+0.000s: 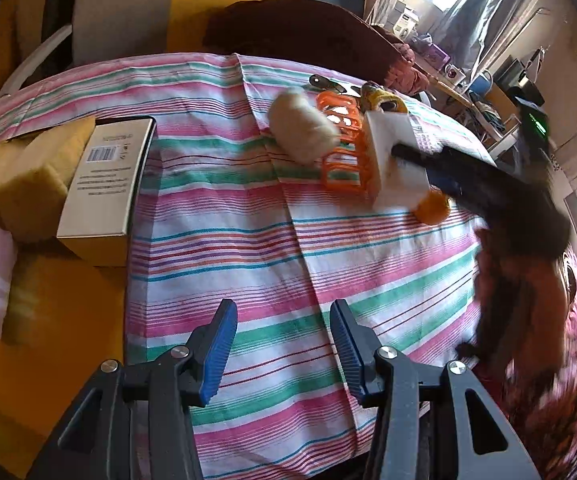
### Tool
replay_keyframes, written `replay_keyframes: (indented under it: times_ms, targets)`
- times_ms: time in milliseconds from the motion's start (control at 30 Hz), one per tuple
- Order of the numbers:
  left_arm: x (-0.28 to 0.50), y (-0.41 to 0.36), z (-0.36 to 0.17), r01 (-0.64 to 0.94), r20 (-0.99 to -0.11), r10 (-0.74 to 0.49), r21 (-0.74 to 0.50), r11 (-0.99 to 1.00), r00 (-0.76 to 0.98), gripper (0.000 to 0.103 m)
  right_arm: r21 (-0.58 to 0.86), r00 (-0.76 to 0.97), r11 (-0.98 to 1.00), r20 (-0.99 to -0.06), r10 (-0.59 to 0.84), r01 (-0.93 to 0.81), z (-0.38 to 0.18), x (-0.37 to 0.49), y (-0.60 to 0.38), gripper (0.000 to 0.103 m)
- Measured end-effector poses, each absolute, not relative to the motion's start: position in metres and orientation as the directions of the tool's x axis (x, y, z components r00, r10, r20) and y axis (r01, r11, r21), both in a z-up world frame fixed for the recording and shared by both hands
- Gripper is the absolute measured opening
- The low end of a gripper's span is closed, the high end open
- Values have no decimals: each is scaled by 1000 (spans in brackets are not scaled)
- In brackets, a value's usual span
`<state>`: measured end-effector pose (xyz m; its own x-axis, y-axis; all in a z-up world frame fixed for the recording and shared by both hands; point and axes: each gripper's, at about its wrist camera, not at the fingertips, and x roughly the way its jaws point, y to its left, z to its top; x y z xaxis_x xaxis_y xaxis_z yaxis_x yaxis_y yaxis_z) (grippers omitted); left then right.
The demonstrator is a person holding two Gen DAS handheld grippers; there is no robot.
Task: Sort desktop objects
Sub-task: 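Grasp the white printed box with the left tool while the right tool grasps the orange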
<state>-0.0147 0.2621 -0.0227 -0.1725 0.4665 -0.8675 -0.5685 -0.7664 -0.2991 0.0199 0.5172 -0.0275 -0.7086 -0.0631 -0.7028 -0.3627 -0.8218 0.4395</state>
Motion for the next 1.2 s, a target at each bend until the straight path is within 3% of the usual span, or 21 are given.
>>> replay_keyframes:
  times_ms: [133, 300, 400, 767, 833, 1200]
  targets:
    - [-12, 268, -22, -581, -864, 476, -306, -755, -165, 49, 491, -713, -820, -684, -155, -294, -34, 60, 487, 55]
    - [-10, 278, -17, -593, -845, 508, -324, -737, -170, 49, 392, -784, -812, -609, 123, -432, -18, 118, 496, 59]
    - [-9, 295, -12, -617, -841, 510, -307, -724, -180, 49, 344, -740, -779, -637, 216, -523, -22, 121, 517, 59]
    - [-1, 375, -9, -727, -858, 487, -229, -647, -162, 49, 332, -705, -792, -690, 167, -513, -56, 60, 549, 59]
    - [-1, 382, -13, -735, -867, 471, -212, -644, -162, 49, 337, -689, -800, -713, 128, -497, -62, 55, 547, 54]
    - [-9, 402, -26, -740, -861, 491, -242, -628, -135, 59, 387, -735, -739, -644, 212, -552, -69, 95, 535, 52]
